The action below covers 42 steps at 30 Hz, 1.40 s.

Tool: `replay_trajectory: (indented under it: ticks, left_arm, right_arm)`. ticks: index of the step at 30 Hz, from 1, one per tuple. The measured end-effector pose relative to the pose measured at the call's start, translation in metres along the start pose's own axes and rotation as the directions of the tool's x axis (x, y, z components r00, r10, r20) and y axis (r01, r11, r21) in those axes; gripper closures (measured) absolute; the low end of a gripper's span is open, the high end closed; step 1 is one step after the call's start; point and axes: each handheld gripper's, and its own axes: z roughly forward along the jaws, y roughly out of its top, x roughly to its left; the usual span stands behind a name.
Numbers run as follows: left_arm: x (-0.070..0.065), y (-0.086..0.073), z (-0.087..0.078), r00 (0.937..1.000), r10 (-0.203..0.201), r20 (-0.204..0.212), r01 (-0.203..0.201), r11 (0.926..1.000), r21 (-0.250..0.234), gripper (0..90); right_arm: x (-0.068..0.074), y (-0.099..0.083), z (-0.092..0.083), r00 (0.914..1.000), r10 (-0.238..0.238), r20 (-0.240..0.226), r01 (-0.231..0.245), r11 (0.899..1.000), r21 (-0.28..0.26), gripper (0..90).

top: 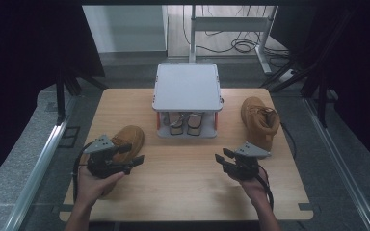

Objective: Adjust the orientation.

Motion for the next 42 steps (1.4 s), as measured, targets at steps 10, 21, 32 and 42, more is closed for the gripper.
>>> replay_trajectory:
  ticks: [10,21,32,42]
  left_arm:
    - [0.001,0.000,-0.002,1.0000,0.002,-0.002,-0.002,1.0000,-0.005,32.9]
    - [0.001,-0.001,0.000,1.0000,0.001,-0.002,-0.001,1.0000,0.002,32.9]
    - [0.003,-0.002,0.001,1.0000,-0.005,-0.003,0.005,1.0000,0.007,33.0]
    - [0.004,-0.003,0.002,1.0000,-0.005,-0.003,0.005,0.9999,0.012,32.9]
  right_arm:
    - [-0.044,0.025,-0.044,0.9849,0.041,0.168,-0.030,0.997,-0.067,55.3]
    - [-0.088,0.041,-0.058,0.9506,0.096,0.295,-0.077,0.994,-0.077,52.3]
    - [-0.099,0.050,-0.044,0.9474,0.108,0.301,-0.097,0.994,-0.050,59.2]
    - [-0.087,0.045,-0.002,0.9600,0.060,0.274,-0.072,0.997,0.035,89.0]
